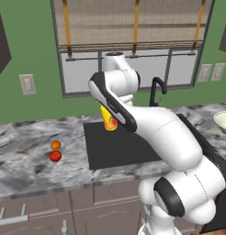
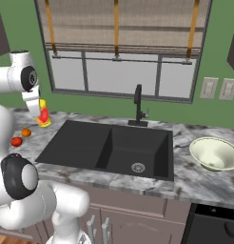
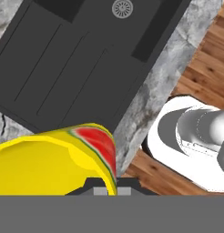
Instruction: Remove the tangerine and tomato from the sink. Then move the bowl and cup from the counter to the sink for washing.
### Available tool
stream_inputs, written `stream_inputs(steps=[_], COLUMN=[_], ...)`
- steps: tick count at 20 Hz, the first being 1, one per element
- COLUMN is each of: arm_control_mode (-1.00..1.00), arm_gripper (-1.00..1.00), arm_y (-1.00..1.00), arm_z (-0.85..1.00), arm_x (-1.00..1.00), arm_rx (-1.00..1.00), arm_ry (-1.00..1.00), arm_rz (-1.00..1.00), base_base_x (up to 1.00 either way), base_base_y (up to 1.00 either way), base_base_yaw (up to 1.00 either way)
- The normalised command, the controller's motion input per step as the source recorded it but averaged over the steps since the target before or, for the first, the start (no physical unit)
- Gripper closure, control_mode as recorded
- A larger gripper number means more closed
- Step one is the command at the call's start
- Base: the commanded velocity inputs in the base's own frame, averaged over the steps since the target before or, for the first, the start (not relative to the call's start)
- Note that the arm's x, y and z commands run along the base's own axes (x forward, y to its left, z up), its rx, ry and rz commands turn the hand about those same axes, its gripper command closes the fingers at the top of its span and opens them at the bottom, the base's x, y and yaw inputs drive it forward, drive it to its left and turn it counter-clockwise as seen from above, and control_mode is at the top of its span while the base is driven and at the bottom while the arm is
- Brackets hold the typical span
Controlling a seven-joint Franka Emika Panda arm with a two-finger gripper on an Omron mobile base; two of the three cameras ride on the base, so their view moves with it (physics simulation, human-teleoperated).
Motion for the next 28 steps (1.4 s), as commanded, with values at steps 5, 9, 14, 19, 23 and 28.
stream_inputs(steps=[5,9,14,19,23,28], arm_control_mode=[-1.00,-1.00,-1.00,-1.00,-1.00,-1.00], arm_gripper=[1.00,1.00,1.00,1.00,1.00,1.00], arm_y=[-0.61,-0.61,-0.61,-0.59,-0.52,-0.52], arm_z=[0.03,0.00,0.00,0.00,-0.02,-0.04], arm_x=[-0.13,-0.09,-0.04,0.00,0.01,0.02], arm_rx=[0.00,0.00,-0.01,-0.03,-0.06,-0.02], arm_ry=[0.00,0.00,0.00,0.00,0.00,0.00], arm_rz=[-0.04,-0.03,-0.03,-0.03,-0.02,0.00], base_base_x=[0.00,0.00,0.00,0.00,0.00,0.00], base_base_y=[0.00,0.00,0.00,0.00,0.00,0.00], base_base_yaw=[0.00,0.00,0.00,0.00,0.00,0.00])
